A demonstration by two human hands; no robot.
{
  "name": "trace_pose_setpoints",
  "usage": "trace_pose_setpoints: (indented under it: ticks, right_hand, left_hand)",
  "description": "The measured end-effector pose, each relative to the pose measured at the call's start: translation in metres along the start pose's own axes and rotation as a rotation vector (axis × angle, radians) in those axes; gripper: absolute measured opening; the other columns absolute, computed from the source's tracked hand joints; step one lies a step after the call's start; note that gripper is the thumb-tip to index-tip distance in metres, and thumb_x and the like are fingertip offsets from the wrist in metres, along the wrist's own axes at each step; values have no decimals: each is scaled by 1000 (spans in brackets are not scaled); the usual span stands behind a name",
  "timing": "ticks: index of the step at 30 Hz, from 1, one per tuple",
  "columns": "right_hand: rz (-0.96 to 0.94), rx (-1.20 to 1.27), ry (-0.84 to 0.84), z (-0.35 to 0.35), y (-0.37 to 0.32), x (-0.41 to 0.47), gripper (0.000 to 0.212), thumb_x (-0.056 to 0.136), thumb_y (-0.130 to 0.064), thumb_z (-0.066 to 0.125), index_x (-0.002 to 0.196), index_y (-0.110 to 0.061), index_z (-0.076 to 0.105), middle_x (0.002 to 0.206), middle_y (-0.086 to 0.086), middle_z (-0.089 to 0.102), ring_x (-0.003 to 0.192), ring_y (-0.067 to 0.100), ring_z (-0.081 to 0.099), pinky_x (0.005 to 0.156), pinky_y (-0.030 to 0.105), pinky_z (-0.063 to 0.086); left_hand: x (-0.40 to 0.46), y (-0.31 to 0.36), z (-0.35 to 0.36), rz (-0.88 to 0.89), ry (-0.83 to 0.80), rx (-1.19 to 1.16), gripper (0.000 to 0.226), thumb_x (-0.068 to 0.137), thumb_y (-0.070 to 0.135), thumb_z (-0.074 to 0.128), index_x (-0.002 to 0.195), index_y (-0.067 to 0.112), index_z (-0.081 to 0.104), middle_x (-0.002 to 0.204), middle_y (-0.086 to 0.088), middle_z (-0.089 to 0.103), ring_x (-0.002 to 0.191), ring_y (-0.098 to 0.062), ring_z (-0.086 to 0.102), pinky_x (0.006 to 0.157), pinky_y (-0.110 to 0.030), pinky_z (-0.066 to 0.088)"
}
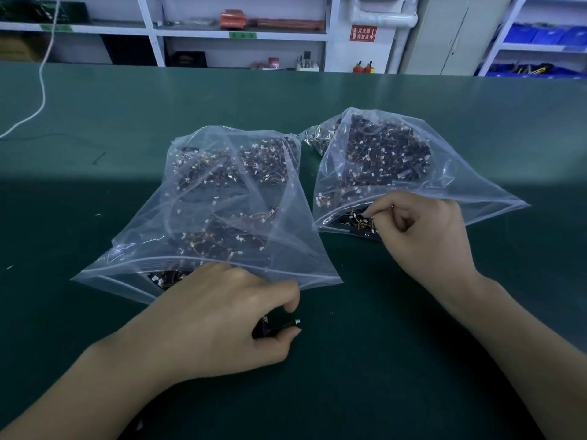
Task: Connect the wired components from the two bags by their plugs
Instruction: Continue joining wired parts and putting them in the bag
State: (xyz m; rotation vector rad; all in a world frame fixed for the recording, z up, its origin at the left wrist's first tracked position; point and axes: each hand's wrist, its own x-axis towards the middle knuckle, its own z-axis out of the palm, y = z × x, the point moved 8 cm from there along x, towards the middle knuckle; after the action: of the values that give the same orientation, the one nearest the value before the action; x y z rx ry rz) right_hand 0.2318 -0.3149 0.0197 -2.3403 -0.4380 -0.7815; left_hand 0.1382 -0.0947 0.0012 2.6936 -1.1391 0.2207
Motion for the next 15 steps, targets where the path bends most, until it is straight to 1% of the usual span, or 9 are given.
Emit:
trace_pose_setpoints:
  ticks: [2, 4, 7, 9, 11, 13, 14, 15]
  right_hand:
    - [-43, 45, 23, 0, -9, -3, 25, 90, -4, 66, 83, -23, 80, 46, -8, 39, 46, 13, 39, 57, 30, 46]
    - [-83, 84, 37, 0, -17, -6, 24, 90, -4, 64, 83, -20, 80, 47, -9, 38, 46, 11, 38, 54, 30, 44]
    - [-113, 117, 34, 2, -26, -10, 24, 90, -2, 65, 83, -18, 81, 47, -5, 39, 45, 15, 41, 52, 37, 47]
    - [-126, 136, 23, 4, -30, -11, 24, 91, -1, 65, 83, -17, 81, 47, -3, 40, 46, 17, 42, 52, 39, 47]
    - [-138, 159, 9, 6, -32, -12, 24, 91, -1, 65, 84, -17, 81, 47, -3, 41, 46, 15, 41, 51, 35, 44]
    - [-150, 184, 3, 7, -33, -13, 24, 91, 0, 65, 84, -16, 81, 47, -4, 40, 45, 13, 40, 52, 28, 40]
    - [-156, 191, 5, 7, -34, -13, 25, 91, 2, 65, 84, -16, 81, 47, -4, 40, 45, 13, 39, 52, 25, 38]
    - [-162, 200, 10, 6, -34, -13, 25, 91, 4, 66, 85, -15, 81, 47, -3, 40, 45, 13, 39, 53, 24, 37]
  left_hand:
    - [0, -1, 5, -17, -42, 37, 17, 86, 53, 55, 89, 37, 57, 53, 18, 37, 48, -5, 45, 45, -20, 40]
    - [1, -3, 9, -45, -68, 78, 16, 86, 52, 51, 86, 36, 50, 55, 15, 47, 50, -8, 48, 48, -25, 44]
    - [2, -6, 13, -94, -86, 108, 17, 87, 48, 43, 82, 32, 44, 57, 11, 50, 51, -13, 49, 50, -33, 48]
    - [3, -6, 15, -126, -103, 105, 18, 87, 48, 33, 83, 32, 41, 61, 10, 53, 55, -15, 52, 56, -36, 50]
    - [3, -7, 16, -148, -107, 91, 25, 85, 50, 21, 86, 33, 39, 67, 9, 56, 61, -18, 55, 63, -37, 51]
    - [2, -6, 15, -144, -73, 98, 30, 83, 51, 14, 90, 34, 38, 71, 9, 58, 65, -18, 57, 69, -37, 52]
    - [2, -6, 14, -137, -64, 85, 31, 83, 52, 13, 91, 34, 37, 73, 10, 59, 66, -17, 57, 69, -37, 51]
    - [3, -5, 12, -127, -59, 58, 28, 85, 51, 17, 91, 34, 39, 72, 11, 59, 65, -16, 57, 66, -35, 50]
